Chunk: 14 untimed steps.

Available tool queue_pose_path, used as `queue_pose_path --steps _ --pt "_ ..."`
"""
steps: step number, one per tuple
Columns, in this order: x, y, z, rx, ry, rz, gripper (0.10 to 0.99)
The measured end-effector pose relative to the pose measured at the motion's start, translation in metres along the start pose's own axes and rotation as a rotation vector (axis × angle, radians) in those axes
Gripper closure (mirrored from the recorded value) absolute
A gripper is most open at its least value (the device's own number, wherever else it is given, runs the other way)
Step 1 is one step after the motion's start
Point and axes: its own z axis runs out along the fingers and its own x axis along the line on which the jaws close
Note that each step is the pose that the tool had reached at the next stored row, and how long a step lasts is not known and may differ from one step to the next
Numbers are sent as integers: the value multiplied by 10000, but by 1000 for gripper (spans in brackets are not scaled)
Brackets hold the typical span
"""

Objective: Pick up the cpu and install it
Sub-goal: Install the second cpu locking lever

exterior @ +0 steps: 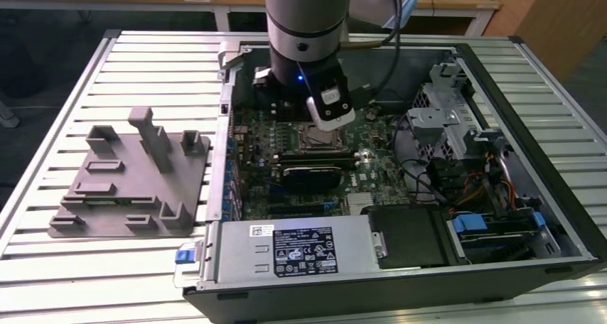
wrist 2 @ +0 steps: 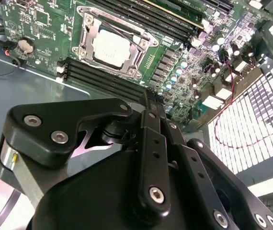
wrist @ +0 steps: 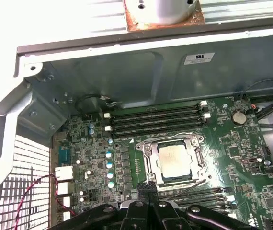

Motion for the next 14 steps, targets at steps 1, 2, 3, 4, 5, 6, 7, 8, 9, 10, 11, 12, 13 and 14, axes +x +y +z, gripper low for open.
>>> queue_pose_path --steps 1,2,3,4,5,6,7,8,9,10,11,12,13,14 --pt "0 5 -15 1 0 0 980" --pt "1 11 -29 0 0 0 980" --pt "1 17 -45 1 1 0 980" --pt "1 22 -60 1 0 0 980" --pt "2 28 -74 1 0 0 980" --pt "2 33 -89 0 0 0 980" --pt "2 38 -103 0 0 0 980" --pt "3 44 -118 1 0 0 980" --pt "3 49 -132 0 0 0 980" --pt "3 55 -148 1 0 0 980" --pt "4 61 -162 1 0 0 980" --pt "4 66 -177 1 0 0 980" --pt "4 72 -191 0 1 0 980" --pt "5 77 -206 1 0 0 980"
